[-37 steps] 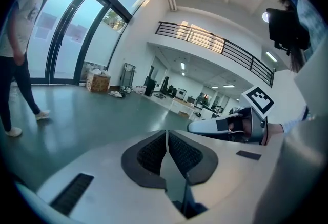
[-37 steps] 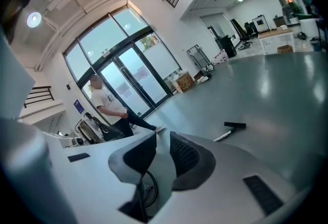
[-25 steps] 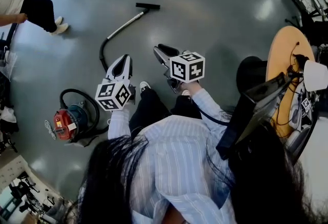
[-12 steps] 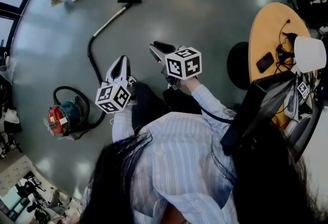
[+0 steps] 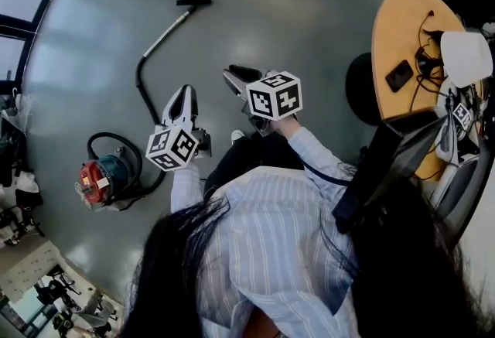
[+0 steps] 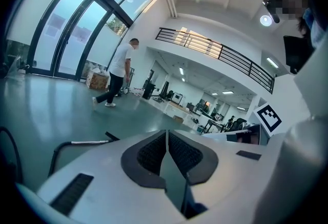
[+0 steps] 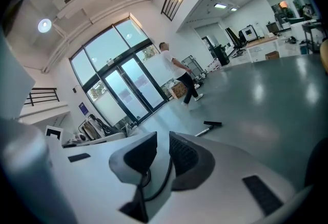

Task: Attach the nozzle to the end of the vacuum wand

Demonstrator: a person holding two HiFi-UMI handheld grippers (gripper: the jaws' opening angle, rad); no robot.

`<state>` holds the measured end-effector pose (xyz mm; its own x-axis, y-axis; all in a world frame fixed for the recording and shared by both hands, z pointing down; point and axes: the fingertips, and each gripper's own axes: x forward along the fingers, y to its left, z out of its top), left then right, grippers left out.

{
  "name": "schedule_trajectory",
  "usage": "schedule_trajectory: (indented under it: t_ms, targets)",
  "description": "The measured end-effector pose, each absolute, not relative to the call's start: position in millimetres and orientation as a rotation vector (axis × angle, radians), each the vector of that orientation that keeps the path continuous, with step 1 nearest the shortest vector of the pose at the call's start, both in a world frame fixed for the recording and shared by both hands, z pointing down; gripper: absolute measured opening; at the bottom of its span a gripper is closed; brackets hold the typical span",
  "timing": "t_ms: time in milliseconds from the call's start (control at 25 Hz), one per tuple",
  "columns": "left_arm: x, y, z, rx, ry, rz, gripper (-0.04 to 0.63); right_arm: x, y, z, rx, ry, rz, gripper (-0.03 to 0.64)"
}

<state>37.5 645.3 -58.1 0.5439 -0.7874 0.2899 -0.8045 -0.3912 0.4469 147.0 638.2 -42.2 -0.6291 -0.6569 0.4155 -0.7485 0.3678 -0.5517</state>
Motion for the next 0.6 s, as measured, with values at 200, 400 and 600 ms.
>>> schedule_trajectory:
  t_ms: [200,400,600]
  targets:
    - [25,663,-57,2.308,-1.246,0.063,0.018,125,651,-50,1.264,-2.503,1.102,0.078]
    - [1,680,-41,2.241,-1.242,0.072,0.020,103,662,-55,1.234,-2.508,1.087,0.078]
    - [-18,704,-28,2.192,-1.196,0.066,0.020,91,677,-55,1.249,-2.495,1.103,0.078]
